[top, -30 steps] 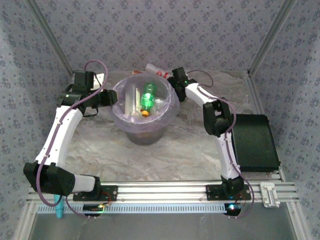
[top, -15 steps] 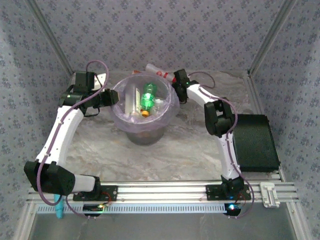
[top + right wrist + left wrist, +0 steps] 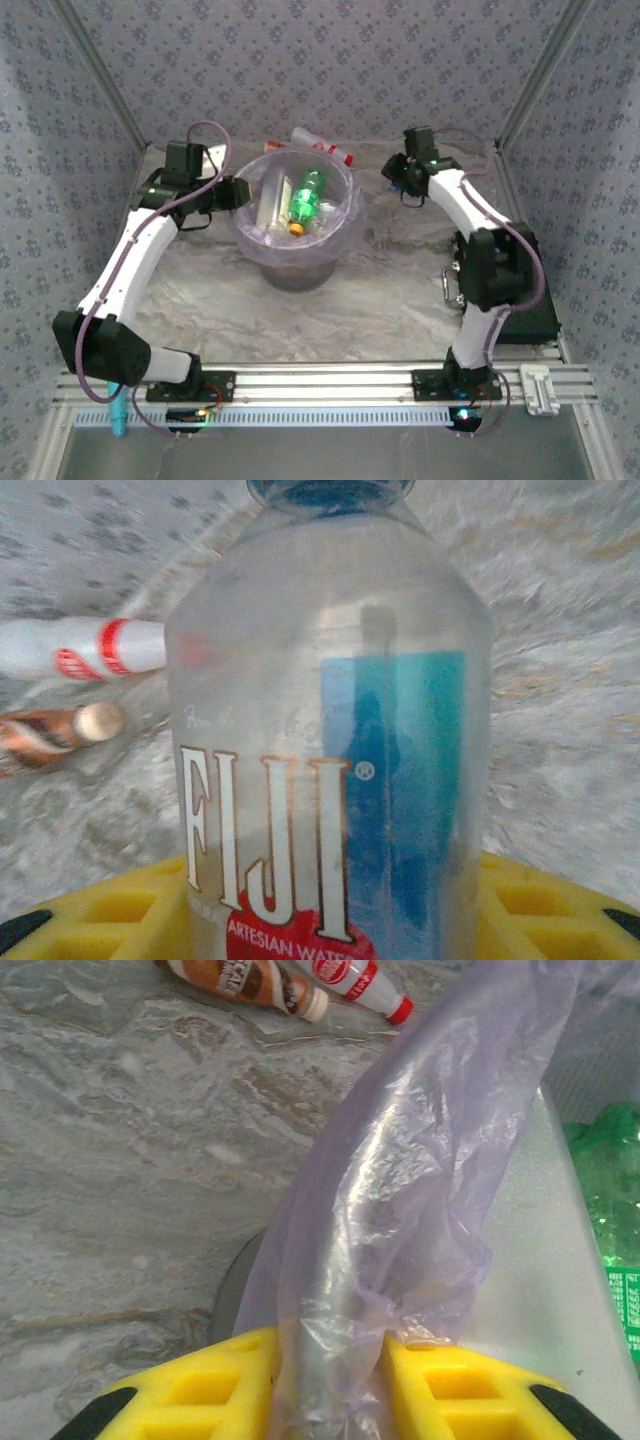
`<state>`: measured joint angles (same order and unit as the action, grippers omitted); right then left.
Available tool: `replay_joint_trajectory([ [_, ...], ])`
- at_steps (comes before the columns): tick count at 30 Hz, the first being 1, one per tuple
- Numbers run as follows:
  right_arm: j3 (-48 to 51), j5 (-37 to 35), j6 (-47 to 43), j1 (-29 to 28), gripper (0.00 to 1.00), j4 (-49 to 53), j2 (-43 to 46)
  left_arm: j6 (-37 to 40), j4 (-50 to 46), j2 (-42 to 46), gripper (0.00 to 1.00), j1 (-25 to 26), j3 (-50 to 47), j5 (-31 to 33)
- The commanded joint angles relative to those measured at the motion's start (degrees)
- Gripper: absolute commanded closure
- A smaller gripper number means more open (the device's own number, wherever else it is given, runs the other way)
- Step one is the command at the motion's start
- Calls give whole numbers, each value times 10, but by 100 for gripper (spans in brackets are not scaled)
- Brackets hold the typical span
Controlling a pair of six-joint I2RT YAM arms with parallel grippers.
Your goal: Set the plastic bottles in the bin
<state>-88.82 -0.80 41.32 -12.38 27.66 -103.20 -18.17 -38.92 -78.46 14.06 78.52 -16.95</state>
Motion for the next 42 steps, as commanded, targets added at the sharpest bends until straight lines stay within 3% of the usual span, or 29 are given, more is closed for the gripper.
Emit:
replay_joint_trajectory([
  [1, -3, 11, -81, -6, 52, 98, 106, -20, -3, -9, 70, 27, -11, -31],
  [5, -39, 3, -104, -28, 57, 184, 204, -73, 29, 4, 73, 44, -23, 5],
  [8, -86, -14, -109, -81, 58, 236, 236, -132, 58, 22, 73, 48, -40, 23],
  [14, -149, -43, -94, -210, 58, 264, 227, -208, 99, 49, 76, 98, -63, 77],
  [20, -170, -67, -83, -283, 57, 273, 182, -245, 124, 68, 76, 135, -87, 116],
  [29, -137, -116, -59, -326, 52, 308, 178, -263, 157, 85, 77, 150, -115, 145],
  [36, -133, -133, -79, -336, 21, 306, 210, -251, 154, 81, 77, 152, -107, 146],
  [42, -171, -158, -103, -333, 23, 327, 207, -244, 152, 74, 77, 152, -98, 143],
])
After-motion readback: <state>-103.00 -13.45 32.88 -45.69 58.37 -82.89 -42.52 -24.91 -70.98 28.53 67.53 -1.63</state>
